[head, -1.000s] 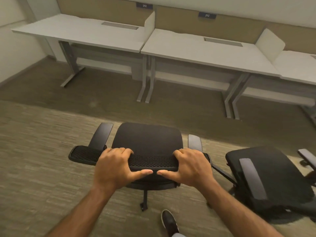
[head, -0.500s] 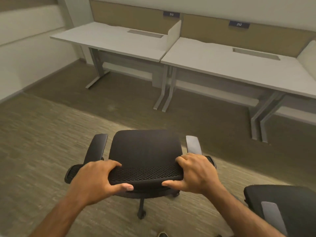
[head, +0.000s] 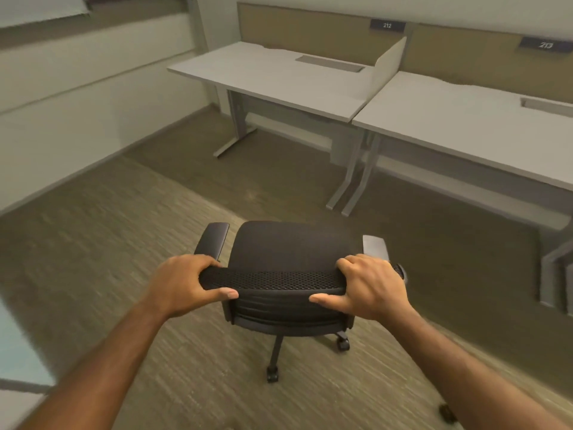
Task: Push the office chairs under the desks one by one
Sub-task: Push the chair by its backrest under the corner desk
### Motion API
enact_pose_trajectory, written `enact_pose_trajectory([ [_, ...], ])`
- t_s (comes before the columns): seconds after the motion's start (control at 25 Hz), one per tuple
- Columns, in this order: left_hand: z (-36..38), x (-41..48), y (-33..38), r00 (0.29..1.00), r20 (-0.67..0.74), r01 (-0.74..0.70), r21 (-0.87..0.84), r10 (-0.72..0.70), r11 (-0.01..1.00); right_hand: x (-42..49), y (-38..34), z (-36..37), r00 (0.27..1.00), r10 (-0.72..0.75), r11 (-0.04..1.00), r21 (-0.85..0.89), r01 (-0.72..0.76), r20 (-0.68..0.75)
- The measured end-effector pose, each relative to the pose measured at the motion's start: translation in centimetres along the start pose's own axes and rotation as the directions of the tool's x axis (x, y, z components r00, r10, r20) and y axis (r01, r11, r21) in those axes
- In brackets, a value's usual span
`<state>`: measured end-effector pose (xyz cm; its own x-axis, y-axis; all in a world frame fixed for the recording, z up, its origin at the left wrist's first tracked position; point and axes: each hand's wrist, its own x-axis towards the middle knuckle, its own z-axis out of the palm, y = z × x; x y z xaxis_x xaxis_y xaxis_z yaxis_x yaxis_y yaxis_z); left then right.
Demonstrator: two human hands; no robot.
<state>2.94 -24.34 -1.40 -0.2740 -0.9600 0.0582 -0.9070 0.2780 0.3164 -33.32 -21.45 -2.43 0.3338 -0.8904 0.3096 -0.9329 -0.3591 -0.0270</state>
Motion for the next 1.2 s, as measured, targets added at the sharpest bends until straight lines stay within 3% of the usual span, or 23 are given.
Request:
enact_pose_trajectory([
  [0.6, -2.9, 24.3, -17.0, 0.983, -0.161, -0.077, 0.073, 0.088, 0.994, 27.9, 1.3, 10.4, 0.997, 0.048, 0.998, -0.044, -0.051, -0.055],
  [1.2, -7.4, 49.7, -35.3, 0.989, -0.116, -0.084, 0.067, 0.091, 0.994, 58.0, 1.5, 20.0, 0.997, 0.054, 0.998, -0.032, -0.052, 0.051],
])
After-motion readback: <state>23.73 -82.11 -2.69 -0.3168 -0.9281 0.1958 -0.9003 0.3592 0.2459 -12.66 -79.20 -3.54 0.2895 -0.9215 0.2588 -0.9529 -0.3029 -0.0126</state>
